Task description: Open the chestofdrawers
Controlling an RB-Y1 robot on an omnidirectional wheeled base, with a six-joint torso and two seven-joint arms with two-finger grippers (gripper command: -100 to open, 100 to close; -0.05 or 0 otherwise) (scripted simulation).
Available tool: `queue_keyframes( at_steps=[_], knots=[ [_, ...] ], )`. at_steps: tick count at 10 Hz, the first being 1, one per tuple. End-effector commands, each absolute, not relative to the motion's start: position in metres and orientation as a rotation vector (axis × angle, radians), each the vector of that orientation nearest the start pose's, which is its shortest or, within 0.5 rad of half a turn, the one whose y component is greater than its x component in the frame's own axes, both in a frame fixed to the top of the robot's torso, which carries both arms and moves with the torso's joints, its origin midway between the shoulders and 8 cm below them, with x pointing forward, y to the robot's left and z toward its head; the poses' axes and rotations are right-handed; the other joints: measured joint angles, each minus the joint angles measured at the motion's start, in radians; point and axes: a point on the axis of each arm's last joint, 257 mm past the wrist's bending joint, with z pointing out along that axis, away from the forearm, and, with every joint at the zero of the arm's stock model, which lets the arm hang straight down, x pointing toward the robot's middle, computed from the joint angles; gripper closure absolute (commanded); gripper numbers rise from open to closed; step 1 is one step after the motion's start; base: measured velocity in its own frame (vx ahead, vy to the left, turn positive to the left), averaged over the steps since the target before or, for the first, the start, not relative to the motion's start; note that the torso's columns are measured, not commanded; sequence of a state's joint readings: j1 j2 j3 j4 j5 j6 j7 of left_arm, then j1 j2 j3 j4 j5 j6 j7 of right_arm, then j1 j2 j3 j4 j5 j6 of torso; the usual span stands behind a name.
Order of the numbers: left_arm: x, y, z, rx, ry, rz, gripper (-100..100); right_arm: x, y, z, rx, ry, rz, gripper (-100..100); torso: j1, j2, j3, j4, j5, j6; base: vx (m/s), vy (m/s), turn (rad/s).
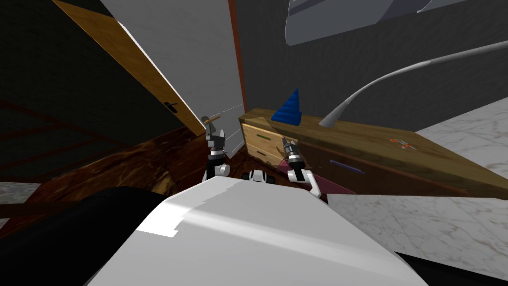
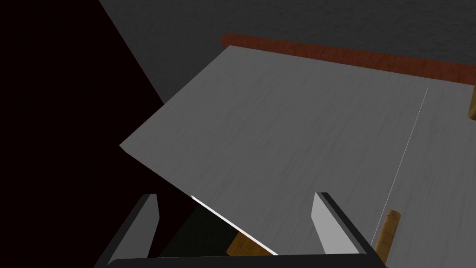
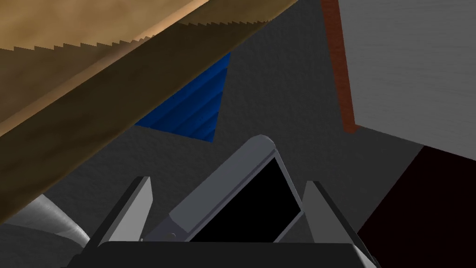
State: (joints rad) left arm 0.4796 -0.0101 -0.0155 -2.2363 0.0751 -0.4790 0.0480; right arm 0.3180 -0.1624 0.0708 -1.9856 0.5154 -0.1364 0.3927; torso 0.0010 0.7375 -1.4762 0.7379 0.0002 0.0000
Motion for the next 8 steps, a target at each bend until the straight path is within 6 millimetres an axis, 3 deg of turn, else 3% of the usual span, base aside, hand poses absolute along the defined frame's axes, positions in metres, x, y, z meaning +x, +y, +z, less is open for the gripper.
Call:
queue_keyframes(
  at_steps=[1, 6, 7, 8],
  knots=[
    [0.357, 0.284, 0.007, -0.771, 0.572, -1.405, 0, 0.462, -0.234, -0.162, 0.206, 1.423, 0.402, -100, -0.001, 0.000, 0.000, 0.000, 0.000, 0.000, 0.026, 0.083, -0.022],
    [0.357, 0.284, 0.007, -0.771, 0.572, -1.405, 0, 0.473, -0.234, -0.191, 0.099, 1.505, 0.237, -100, 0.000, 0.001, 0.000, 0.000, 0.000, 0.000, 0.031, 0.082, -0.019],
    [0.357, 0.284, 0.007, -0.771, 0.572, -1.405, 0, 0.477, -0.236, -0.205, 0.064, 1.541, 0.174, -100, -0.002, 0.001, 0.001, 0.000, 0.000, 0.000, 0.036, 0.077, -0.025],
    [0.357, 0.284, 0.007, -0.771, 0.572, -1.405, 0, 0.477, -0.236, -0.205, 0.048, 1.541, 0.158, -100, -0.001, 0.000, 0.000, 0.000, 0.000, 0.000, 0.033, 0.070, -0.015]
  ],
)
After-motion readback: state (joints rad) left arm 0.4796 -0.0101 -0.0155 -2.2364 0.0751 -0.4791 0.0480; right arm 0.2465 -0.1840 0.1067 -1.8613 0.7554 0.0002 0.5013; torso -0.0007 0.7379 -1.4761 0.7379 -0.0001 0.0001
